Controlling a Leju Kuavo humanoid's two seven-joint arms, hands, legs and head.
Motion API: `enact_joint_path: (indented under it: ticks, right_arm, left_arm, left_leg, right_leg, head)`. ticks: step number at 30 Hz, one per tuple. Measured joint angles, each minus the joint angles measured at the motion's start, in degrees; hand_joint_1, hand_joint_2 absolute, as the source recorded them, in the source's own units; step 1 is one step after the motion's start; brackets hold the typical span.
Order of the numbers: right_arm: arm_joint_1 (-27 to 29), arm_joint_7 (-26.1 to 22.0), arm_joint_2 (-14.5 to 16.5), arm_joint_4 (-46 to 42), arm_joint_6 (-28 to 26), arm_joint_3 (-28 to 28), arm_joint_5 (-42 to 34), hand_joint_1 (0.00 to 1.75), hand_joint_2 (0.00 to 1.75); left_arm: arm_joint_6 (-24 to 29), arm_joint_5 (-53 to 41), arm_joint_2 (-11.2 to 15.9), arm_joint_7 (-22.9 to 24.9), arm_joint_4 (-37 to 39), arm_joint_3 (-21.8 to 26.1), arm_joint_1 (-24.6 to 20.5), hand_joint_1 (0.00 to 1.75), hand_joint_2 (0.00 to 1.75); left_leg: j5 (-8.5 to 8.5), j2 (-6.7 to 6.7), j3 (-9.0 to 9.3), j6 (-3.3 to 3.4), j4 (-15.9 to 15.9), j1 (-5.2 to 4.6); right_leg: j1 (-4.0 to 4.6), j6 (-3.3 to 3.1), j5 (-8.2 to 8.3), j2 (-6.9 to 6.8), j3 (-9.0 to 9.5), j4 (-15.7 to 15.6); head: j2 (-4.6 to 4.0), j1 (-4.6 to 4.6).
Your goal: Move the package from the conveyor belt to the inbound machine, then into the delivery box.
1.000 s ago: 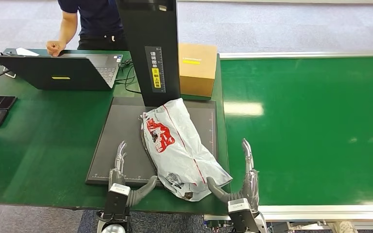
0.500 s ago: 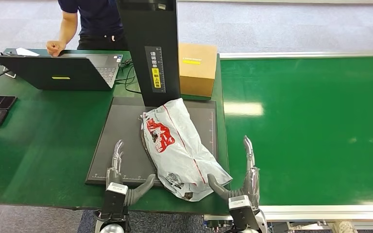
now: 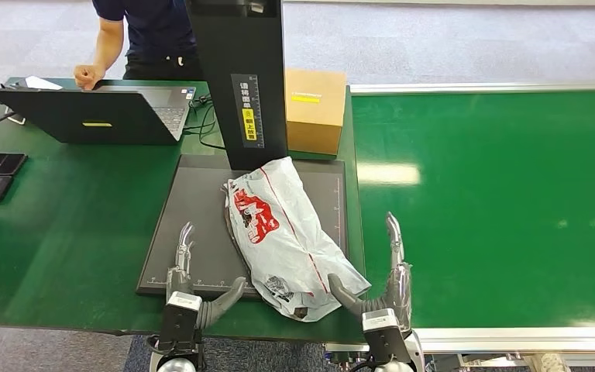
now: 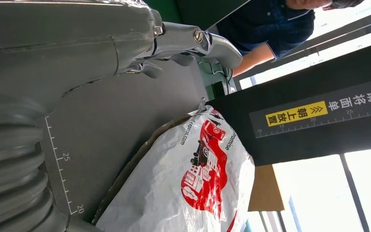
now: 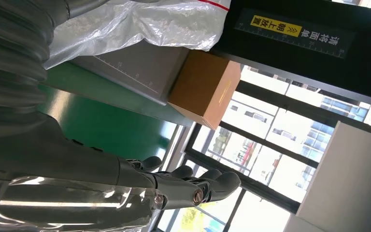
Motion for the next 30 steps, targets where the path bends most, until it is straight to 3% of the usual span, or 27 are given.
enact_joint_path:
  ticks: [30]
  right_arm:
    - [0.3,1.1,0.7,-0.5,-1.2,0.0,-1.0,0.0,1.75]
  left_arm:
    - [-0.9,-0.2,0.0,0.2,0.0,0.0,-0.2,0.0,1.75]
  left_leg:
    - [0.0,0.0,0.0,0.0,0.0,0.0]
  right_leg:
    - [0.0,0.0,0.0,0.0,-0.01,0.0]
  head:
    - [0.0,0.0]
